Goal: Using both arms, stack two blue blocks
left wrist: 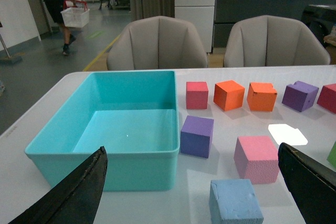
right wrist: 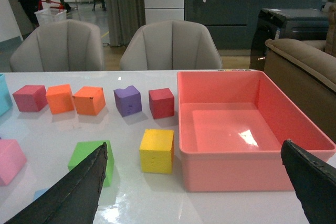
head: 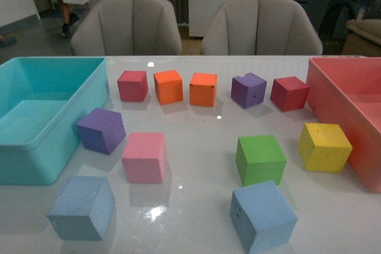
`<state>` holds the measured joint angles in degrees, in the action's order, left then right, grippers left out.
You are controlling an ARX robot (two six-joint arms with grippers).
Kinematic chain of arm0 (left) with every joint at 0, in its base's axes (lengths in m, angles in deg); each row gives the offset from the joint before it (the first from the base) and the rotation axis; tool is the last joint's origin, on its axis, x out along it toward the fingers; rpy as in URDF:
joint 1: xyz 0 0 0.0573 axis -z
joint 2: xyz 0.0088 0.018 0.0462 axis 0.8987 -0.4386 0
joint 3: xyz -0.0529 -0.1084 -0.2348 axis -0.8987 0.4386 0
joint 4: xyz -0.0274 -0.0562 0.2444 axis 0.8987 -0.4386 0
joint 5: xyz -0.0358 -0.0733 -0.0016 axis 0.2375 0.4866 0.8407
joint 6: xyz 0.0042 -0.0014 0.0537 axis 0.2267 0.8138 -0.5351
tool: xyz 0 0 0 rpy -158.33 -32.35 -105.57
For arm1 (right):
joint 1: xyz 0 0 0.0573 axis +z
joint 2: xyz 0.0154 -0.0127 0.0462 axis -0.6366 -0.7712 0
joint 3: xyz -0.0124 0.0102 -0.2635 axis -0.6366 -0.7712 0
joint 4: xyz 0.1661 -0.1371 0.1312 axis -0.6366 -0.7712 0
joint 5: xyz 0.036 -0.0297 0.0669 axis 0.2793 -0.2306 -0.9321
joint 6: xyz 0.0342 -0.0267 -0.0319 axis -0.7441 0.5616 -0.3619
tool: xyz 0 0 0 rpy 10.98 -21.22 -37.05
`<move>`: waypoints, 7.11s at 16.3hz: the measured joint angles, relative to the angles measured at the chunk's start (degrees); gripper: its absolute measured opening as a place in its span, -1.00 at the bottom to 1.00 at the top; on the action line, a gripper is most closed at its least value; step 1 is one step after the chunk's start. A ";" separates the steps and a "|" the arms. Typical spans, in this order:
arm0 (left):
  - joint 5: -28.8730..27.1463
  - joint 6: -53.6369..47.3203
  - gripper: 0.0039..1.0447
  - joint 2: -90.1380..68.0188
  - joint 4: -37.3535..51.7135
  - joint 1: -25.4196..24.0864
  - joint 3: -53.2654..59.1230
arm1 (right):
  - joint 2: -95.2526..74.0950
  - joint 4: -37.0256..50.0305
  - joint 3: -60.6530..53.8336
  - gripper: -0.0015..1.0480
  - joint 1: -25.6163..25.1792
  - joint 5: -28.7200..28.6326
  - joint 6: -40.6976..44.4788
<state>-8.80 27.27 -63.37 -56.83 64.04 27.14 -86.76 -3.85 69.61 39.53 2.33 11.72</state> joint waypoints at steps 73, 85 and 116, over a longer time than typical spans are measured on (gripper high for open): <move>0.00 0.00 0.88 0.00 0.02 0.00 0.00 | -95.38 4.70 53.53 -0.17 23.19 -0.26 -10.23; -0.02 0.00 0.88 0.00 0.02 0.00 0.00 | -128.37 -9.99 90.97 -0.17 28.83 2.43 -9.09; 0.00 0.00 0.88 0.00 0.02 0.00 0.00 | -120.89 -7.48 91.84 0.87 22.64 4.22 -24.76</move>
<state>-8.80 27.27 -63.37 -56.81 64.04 27.14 -207.65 -11.33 161.45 62.17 6.55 -13.05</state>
